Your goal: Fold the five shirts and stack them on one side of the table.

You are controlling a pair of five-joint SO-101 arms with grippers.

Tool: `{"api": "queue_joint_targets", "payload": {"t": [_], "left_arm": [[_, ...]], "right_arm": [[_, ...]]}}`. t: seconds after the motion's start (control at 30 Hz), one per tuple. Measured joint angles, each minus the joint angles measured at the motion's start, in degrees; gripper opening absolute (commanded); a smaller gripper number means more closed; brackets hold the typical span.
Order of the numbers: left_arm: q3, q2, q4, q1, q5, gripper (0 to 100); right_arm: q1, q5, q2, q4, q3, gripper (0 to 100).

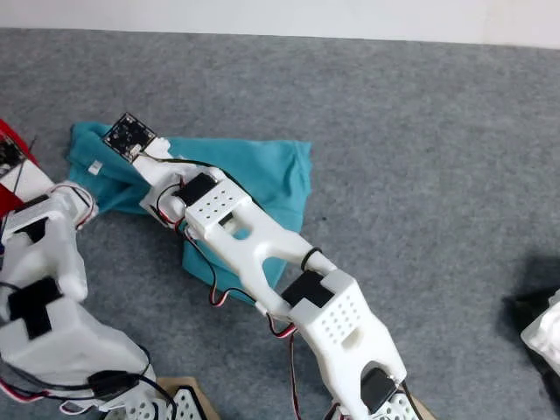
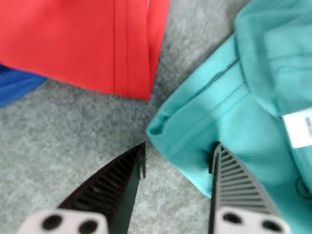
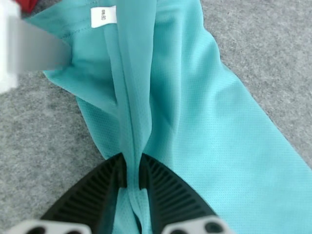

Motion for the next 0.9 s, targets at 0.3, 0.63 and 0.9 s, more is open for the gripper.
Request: {"api": "queue_joint_targets", "payload": {"t": [0.3,0.63,0.9], "left_arm": [[-8.18,10.64,0.00,-1.14,0.00,8],[-8.00,5.54,4.04,-0.97,-0.09,1],[3.34,-7.56,9.67,-1.32,0.09,1]], "right_arm": [[0.00,0.00,0.35,-0.09,0.00,0.6],[-0.26,0.00,2.99,-0.09,0.00,0.6],[-0.26,0.00,2.99,-0.09,0.00,0.6]]}}
